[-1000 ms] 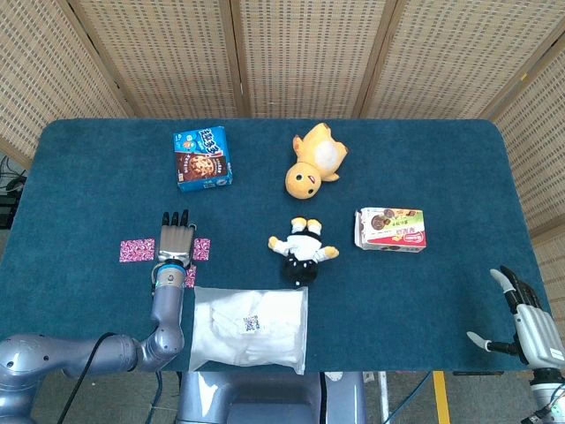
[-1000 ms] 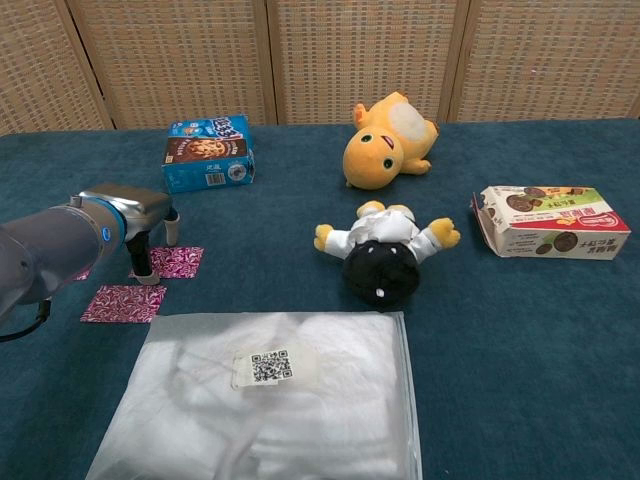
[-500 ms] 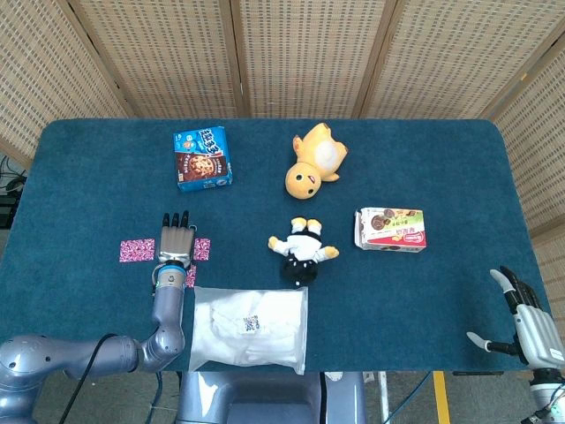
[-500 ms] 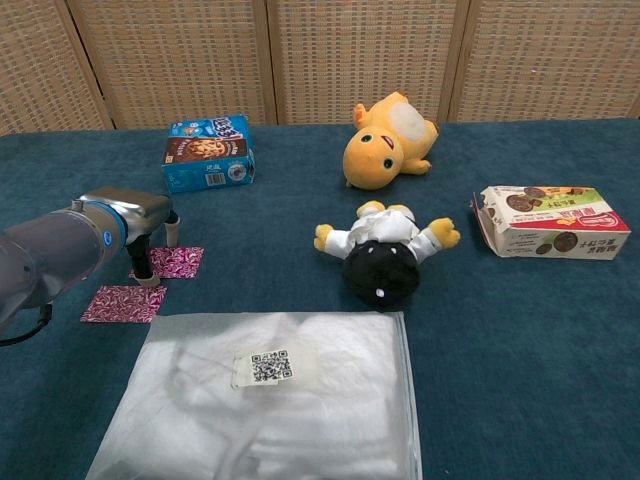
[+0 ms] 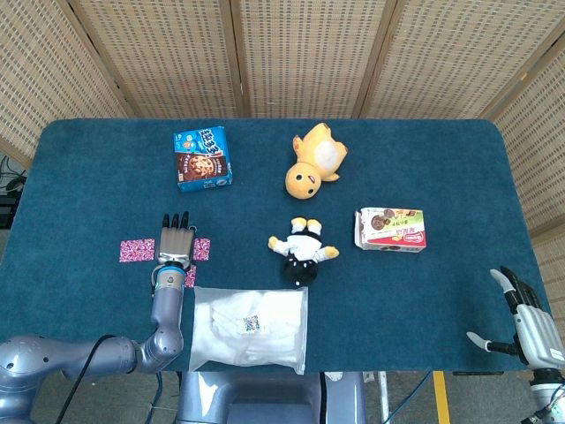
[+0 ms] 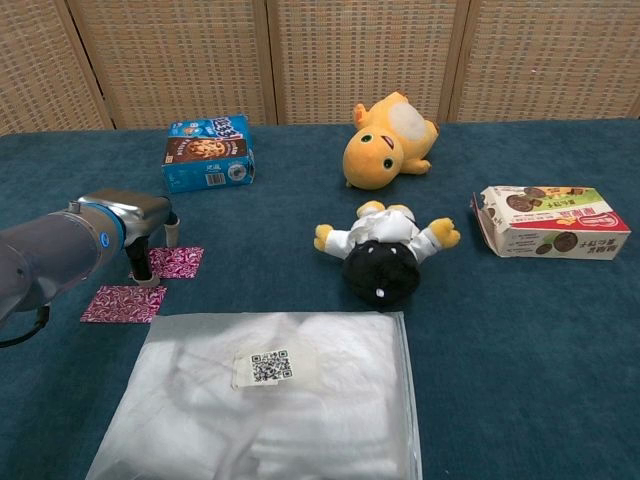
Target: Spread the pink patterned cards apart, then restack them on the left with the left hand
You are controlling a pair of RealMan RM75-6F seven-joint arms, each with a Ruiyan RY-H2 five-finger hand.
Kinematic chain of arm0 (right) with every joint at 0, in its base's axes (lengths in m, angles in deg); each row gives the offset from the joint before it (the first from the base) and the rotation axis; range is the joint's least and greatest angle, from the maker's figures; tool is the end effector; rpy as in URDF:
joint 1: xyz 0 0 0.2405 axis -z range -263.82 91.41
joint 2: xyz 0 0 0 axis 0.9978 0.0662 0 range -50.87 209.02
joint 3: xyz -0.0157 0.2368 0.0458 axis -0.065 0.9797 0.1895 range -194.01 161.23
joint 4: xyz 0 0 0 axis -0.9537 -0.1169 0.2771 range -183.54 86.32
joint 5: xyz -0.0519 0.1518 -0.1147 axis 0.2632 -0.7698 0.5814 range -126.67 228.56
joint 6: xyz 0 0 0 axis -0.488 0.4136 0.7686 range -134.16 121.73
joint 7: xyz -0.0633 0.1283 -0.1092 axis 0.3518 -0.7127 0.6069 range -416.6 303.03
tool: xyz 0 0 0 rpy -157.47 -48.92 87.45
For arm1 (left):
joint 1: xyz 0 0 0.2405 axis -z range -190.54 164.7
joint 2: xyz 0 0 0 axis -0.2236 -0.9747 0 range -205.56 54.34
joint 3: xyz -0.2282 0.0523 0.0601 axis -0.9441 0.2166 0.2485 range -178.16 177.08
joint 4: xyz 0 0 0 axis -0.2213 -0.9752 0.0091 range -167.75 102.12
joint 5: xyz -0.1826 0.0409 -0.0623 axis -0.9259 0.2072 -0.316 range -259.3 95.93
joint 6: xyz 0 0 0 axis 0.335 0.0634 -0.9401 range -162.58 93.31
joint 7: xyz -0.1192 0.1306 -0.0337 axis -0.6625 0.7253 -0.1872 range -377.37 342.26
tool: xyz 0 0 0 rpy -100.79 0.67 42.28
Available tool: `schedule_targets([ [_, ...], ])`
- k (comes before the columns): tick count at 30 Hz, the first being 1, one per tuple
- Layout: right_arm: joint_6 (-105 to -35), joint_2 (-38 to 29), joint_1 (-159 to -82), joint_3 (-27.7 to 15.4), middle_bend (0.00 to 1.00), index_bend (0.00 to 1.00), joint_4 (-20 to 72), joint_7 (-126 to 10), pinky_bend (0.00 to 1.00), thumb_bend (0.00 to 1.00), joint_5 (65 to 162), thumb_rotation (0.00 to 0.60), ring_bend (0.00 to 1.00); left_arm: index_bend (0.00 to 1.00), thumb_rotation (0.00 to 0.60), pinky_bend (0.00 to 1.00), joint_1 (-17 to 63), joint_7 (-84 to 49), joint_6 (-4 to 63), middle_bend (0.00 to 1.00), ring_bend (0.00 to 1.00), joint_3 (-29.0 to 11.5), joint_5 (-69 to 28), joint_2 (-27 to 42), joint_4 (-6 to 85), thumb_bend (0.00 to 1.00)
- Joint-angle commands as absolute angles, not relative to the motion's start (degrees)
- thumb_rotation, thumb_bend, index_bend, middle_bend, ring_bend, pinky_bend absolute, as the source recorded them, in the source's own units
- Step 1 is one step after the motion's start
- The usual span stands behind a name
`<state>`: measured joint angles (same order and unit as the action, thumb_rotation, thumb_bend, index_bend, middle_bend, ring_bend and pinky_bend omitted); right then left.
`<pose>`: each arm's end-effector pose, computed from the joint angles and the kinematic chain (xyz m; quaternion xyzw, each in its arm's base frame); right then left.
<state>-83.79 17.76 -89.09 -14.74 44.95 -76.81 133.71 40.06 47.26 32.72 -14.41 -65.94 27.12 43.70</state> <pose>-0.3202 -0.1975 0.1568 0.5136 -0.5434 0.4135 0.5196 -0.1652 0.3802 -0.0602 -0.7062 -0.3952 -0.0974 0.5793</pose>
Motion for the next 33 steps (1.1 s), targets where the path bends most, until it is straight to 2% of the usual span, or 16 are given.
schedule_targets([
  [1, -83.74, 17.77, -89.09, -14.75, 0.00, 0.04, 44.94, -76.80, 0.00, 0.11, 133.69, 0.600, 0.00, 0.51, 0.600, 0.00, 40.03, 47.20, 32.71, 0.00, 0.00, -14.45, -65.86, 27.06, 43.82, 0.30],
  [14, -83.81, 17.82, -89.07, -14.71, 0.00, 0.04, 45.07, -76.79, 0.00, 0.11, 133.68, 0.600, 0.00, 0.56, 0.600, 0.00, 39.66, 46.95, 32.48, 0.00, 0.00, -14.50, -66.12, 26.57, 43.80, 0.35],
  [33, -84.00, 17.97, -89.00, -14.70, 0.00, 0.04, 45.23, -76.92, 0.00, 0.11, 133.80, 0.600, 0.00, 0.57, 0.600, 0.00, 39.30, 46.01, 32.75, 0.00, 0.00, -14.58, -65.43, 25.45, 45.66, 0.35],
])
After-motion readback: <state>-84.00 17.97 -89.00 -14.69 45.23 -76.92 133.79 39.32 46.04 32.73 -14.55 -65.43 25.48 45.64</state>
